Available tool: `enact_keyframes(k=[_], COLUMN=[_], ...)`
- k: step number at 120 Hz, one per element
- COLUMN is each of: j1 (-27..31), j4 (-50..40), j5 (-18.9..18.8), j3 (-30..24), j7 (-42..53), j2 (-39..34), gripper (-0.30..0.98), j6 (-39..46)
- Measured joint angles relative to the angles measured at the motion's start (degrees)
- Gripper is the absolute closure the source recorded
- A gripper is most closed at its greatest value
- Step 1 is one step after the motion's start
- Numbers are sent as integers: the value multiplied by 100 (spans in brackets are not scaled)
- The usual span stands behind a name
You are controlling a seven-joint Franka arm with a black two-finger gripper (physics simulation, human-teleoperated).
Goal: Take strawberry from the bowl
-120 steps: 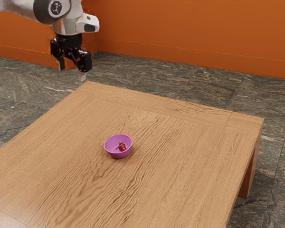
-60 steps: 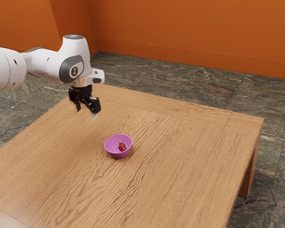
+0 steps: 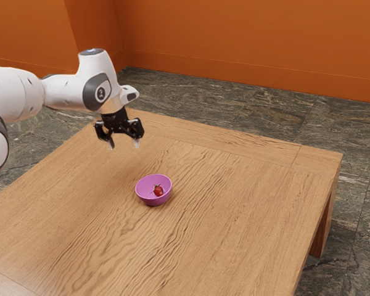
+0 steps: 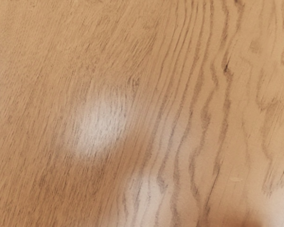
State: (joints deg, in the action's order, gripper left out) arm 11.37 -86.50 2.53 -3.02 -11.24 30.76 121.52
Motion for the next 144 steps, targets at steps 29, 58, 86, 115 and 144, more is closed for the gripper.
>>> enact_keyframes(k=[29, 58, 86, 115, 144], j1=[-609, -1007, -1100, -1106, -1126], j4=[144, -410, -1145, -1822, -1816], j5=[176, -691, -883, -886, -764], j3=[-223, -255, -143, 14, 27], j7=[-920, -1639, -2316, -3183, -3823], j2=[246, 297, -143, -534, -348], gripper=[23, 39, 44, 43, 49], j6=[500, 873, 1181, 1681, 1844])
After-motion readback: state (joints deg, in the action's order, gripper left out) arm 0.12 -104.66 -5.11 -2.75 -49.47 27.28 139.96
